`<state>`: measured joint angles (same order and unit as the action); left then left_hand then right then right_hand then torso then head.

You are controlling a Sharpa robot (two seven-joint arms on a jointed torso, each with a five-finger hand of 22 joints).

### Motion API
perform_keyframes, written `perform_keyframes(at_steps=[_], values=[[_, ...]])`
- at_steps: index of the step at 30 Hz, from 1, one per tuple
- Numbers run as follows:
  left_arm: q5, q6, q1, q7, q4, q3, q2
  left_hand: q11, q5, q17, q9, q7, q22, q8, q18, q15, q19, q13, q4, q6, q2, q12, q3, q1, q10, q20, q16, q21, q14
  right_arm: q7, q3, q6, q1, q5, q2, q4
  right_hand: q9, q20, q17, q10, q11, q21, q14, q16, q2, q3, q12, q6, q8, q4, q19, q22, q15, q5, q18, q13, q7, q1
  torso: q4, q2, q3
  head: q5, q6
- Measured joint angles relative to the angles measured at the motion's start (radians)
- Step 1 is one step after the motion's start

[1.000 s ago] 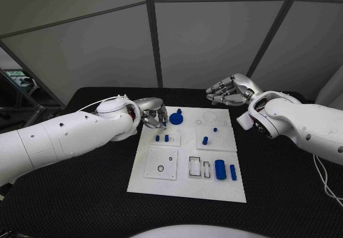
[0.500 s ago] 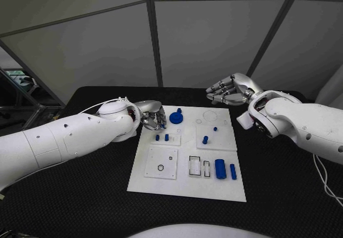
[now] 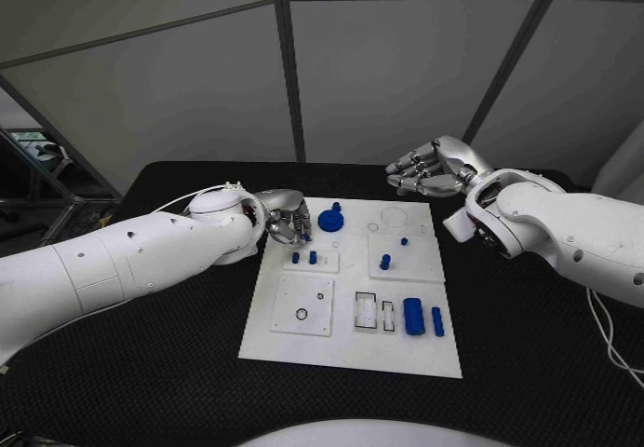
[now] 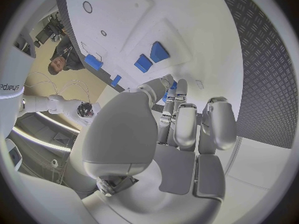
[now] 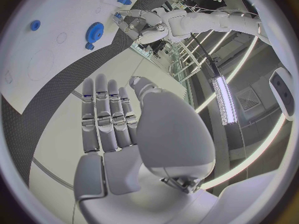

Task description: Assemble the parts on the task board

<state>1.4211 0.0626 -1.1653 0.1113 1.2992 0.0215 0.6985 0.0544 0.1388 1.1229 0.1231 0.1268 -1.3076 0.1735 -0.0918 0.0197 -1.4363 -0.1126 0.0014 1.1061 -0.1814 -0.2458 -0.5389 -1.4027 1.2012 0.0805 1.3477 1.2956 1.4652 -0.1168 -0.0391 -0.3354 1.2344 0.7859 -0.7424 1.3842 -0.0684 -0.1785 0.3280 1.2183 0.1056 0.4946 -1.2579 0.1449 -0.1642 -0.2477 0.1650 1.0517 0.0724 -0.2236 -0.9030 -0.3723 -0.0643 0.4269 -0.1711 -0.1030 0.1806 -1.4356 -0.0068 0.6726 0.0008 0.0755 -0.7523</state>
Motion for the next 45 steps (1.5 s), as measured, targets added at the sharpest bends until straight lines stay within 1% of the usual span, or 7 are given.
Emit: perform_keyframes(at_steps=[8,9,12,15,20,41,45], values=[[0.0,0.008,0.001,0.001,0.001,0.0,-0.002,0.0,0.0,0.0,0.0,0.0,0.0,0.0,0.0,0.0,0.0,0.0,-0.002,0.0,0.0,0.0,0.002,0.0,0.0,0.0,0.0,0.0,0.0,0.0,0.0,0.0,0.0,0.0,0.0,0.0,0.0,0.0,0.0,0.0,0.0,-0.004,0.0,0.0,0.0,0.0,0.0,0.0,0.0,0.0,0.0,0.0,0.0,0.0,0.0,0.0,0.0,0.0,-0.0001,0.0,0.0,-0.002,-0.001],[0.0,0.009,0.001,0.001,0.002,0.0,-0.001,0.004,0.0,0.0,0.0,0.0,0.0,0.0,0.0,0.0,0.0,0.0,-0.003,0.0,0.0,0.0,0.003,0.0,0.003,0.0,0.0,0.0,0.0,0.0,0.0,0.0,0.0,0.0,0.0,0.0,0.0,0.0,0.0,0.0,0.0,-0.004,0.0,0.0,0.0,0.0,0.0,0.0,0.0,0.0,0.0,0.0,0.0,0.0,0.0,0.0,0.0,0.0,-0.0001,0.0,0.0,-0.002,-0.001],[0.0,0.014,0.001,0.0,0.008,0.0,-0.001,0.004,0.0,0.0,0.0,0.0,0.0,0.0,0.0,0.0,0.0,0.0,-0.003,0.0,0.0,0.0,0.003,0.0,0.003,0.0,0.0,0.0,0.0,0.0,0.0,0.0,0.0,0.0,-0.001,0.0,0.0,0.0,0.0,0.0,0.0,-0.004,0.0,0.0,0.0,0.0,0.0,0.0,0.0,0.0,0.0,0.0,0.0,0.0,0.0,0.0,0.0,0.0,-0.0001,0.0,0.0,-0.003,-0.001],[0.0,0.02,0.001,-0.001,0.011,0.0,0.0,-0.001,0.0,0.0,0.0,-0.004,0.0,0.0,0.0,0.0,0.0,0.0,-0.003,0.003,0.0,0.004,0.003,0.0,0.007,0.0,0.0,0.0,0.0,0.0,0.0,0.0,0.0,0.0,0.0,0.0,0.0,0.0,0.0,0.0,0.0,-0.004,0.0,0.0,0.0,0.0,0.0,0.0,0.0,0.0,0.0,0.0,0.0,0.0,0.0,0.0,0.0,0.0,-0.0001,0.0,0.0,-0.003,-0.001],[0.0,0.024,0.002,-0.001,0.013,0.0,0.0,-0.001,0.0,0.0,0.001,-0.004,0.0,0.0,0.0,0.0,0.0,0.0,-0.003,0.004,0.0,0.004,0.003,0.0,0.008,0.0,0.0,0.0,0.0,0.0,0.0,0.001,0.0,0.0,0.0,0.0,0.0,0.0,0.0,0.0,0.0,-0.004,0.0,0.0,0.0,0.0,0.0,0.0,0.0,0.0,0.0,0.0,0.0,0.0,0.0,0.0,0.0,0.0,0.0,-0.001,0.0,-0.003,-0.002],[0.0,0.008,0.0,0.008,-0.004,0.002,-0.014,0.0,0.0,-0.001,0.001,-0.004,0.0,-0.004,0.0,0.0,0.0,0.0,-0.003,0.004,0.0,0.004,0.008,0.0,0.007,0.0,0.0,0.0,0.0,0.0,0.0,0.002,0.0,0.0,0.001,-0.001,0.0,0.0,0.0,0.0,0.0,-0.004,0.0,0.0,0.0,0.0,0.0,0.0,0.0,0.0,0.0,0.0,0.0,0.0,0.0,0.0,0.0,0.0,0.0,-0.001,0.0007,-0.004,-0.005],[0.0,0.007,0.0,0.009,-0.005,0.002,-0.015,0.001,-0.004,-0.001,0.001,-0.004,0.0,-0.004,0.0,0.0,0.0,0.0,-0.003,0.004,-0.004,0.008,0.008,0.004,0.009,0.0,0.0,0.0,0.0,0.0,0.0,0.002,0.0,0.0,0.001,-0.001,0.0,0.0,0.0,0.0,0.0,-0.004,0.0,0.0,0.0,0.0,0.0,0.0,0.0,0.0,0.0,0.0,0.0,0.0,0.0,0.0,0.0,0.0,-0.0001,-0.001,0.0007,-0.005,-0.005]])
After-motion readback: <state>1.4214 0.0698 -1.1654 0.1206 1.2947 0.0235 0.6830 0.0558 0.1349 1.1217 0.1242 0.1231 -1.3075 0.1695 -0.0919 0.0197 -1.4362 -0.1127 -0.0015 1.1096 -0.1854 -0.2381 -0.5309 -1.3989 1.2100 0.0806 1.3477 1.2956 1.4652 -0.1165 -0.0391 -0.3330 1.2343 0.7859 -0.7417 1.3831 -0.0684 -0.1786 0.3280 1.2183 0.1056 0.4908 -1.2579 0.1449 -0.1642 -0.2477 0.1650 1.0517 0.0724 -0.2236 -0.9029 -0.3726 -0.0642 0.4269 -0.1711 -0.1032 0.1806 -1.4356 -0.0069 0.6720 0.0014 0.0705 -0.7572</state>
